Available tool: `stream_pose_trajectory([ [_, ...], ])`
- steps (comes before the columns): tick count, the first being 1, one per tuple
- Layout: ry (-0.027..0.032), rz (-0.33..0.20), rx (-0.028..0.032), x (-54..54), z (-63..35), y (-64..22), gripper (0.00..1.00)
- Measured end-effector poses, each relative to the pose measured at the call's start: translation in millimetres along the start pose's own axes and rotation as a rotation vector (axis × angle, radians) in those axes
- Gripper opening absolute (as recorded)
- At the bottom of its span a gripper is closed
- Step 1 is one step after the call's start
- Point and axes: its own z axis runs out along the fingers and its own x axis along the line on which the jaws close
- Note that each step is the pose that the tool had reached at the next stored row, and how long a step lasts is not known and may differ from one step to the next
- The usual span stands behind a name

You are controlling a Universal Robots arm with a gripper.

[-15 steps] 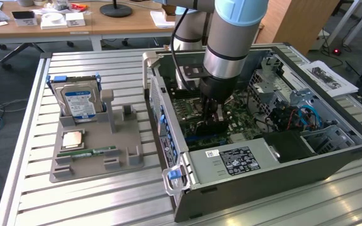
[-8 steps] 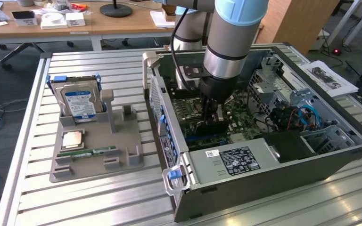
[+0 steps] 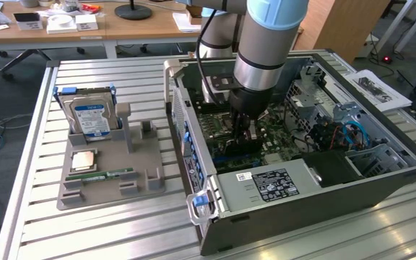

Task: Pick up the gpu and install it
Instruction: 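Insert the gpu into the slot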

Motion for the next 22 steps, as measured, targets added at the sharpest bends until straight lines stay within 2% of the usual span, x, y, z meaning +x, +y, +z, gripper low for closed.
stream_pose_trajectory([
  [22, -0.0030, 0.000, 0.0003, 0.3, 1.1, 2.1, 0.27],
])
